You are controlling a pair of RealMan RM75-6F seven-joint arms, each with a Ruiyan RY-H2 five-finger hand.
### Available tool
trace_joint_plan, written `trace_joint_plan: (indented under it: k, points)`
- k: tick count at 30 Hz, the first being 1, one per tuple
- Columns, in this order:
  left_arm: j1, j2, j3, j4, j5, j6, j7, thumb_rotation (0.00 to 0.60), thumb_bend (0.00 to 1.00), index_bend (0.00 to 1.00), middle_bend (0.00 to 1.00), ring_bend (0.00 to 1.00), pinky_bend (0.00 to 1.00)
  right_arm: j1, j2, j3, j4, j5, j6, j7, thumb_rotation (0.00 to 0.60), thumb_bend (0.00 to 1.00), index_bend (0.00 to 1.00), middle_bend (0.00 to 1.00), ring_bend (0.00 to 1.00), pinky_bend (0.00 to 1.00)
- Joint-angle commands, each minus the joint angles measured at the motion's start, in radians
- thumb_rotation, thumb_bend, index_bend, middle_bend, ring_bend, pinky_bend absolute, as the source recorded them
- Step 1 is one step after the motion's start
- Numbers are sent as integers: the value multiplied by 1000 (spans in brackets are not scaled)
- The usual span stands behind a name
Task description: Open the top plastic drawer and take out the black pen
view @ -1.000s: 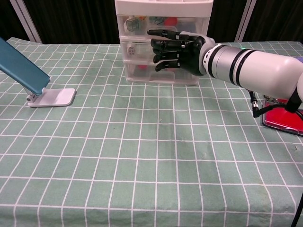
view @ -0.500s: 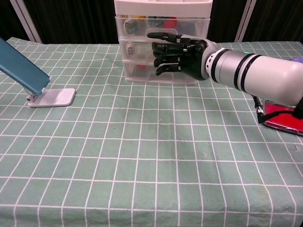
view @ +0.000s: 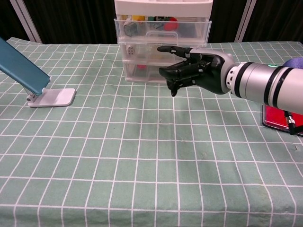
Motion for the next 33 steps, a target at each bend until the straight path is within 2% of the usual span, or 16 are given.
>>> trace_joint_plan:
  k: [1,7,13,22,33]
  points:
    - [-1,0,-1,1,0,0,-1,600,0,118,74,86,199,-33,110,-67,-109,-62,80,-236,600,326,11,690,586,600]
    - [-1,-1,-1,2,-1,-1,-2,600,0,118,73,85,199,-77,220,-74,-250,-63,226,-562,600,327,80,725,660,698]
    - [-6,-3,-3,-2,3,-5,3,600,0,118,73,85,199,-47,275,-29,-296,47,235,-747,600,327,122,791,733,785]
    - [-13,-6,-5,-5,-2,-15,8,600,0,118,74,85,198,37,248,0,-232,221,179,-871,600,328,125,802,740,810]
    - [-20,-5,-7,-4,-7,-27,8,600,0,118,73,85,198,101,215,1,-173,344,139,-931,600,342,125,803,740,817]
